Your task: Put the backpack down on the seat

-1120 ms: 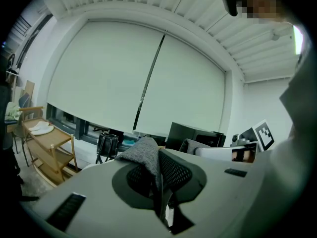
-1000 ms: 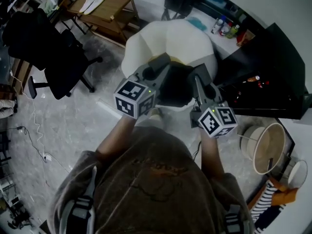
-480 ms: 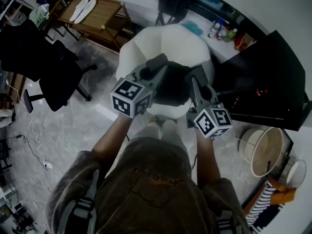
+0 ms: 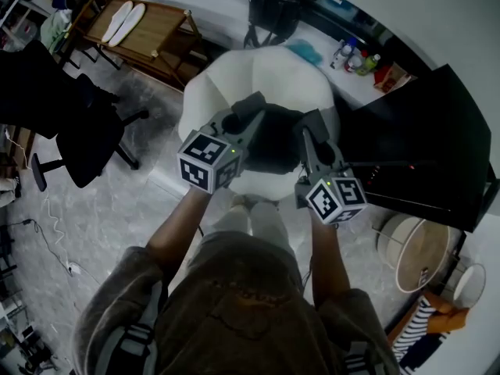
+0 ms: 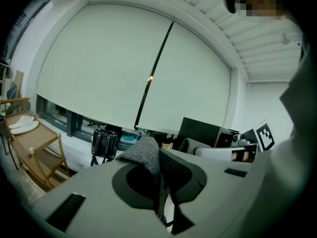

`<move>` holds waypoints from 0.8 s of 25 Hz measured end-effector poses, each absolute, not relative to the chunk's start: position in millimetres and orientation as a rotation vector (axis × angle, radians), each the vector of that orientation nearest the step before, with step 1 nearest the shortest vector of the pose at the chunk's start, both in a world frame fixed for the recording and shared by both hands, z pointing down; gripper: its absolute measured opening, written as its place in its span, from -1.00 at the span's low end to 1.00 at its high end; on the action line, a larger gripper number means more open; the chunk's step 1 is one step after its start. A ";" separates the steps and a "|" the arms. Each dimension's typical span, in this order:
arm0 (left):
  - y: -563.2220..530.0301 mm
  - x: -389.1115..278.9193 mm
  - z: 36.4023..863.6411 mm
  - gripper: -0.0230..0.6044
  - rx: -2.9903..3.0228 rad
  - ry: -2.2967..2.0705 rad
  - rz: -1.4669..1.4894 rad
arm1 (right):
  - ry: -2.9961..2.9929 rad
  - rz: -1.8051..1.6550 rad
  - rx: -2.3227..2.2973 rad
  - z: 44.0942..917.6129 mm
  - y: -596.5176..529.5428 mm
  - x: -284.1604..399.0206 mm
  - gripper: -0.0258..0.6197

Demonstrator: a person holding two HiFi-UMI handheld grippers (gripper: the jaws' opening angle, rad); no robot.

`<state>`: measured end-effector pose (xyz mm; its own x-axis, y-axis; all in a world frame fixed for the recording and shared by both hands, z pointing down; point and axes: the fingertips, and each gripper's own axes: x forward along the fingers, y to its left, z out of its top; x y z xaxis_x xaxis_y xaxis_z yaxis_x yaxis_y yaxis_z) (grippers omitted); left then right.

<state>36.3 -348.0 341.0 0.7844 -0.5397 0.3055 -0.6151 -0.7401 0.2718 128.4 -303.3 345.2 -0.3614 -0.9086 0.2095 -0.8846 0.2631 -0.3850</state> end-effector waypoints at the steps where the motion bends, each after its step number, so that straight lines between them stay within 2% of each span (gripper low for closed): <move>1: -353.0 38.7 344.4 -0.83 2.615 -0.879 0.297 | 2.455 -0.694 -1.743 348.4 -308.8 130.7 -0.84; 20: -453.6 72.3 437.2 -0.83 2.587 -0.870 0.356 | 2.466 -0.753 -1.745 442.9 -405.2 163.0 -0.84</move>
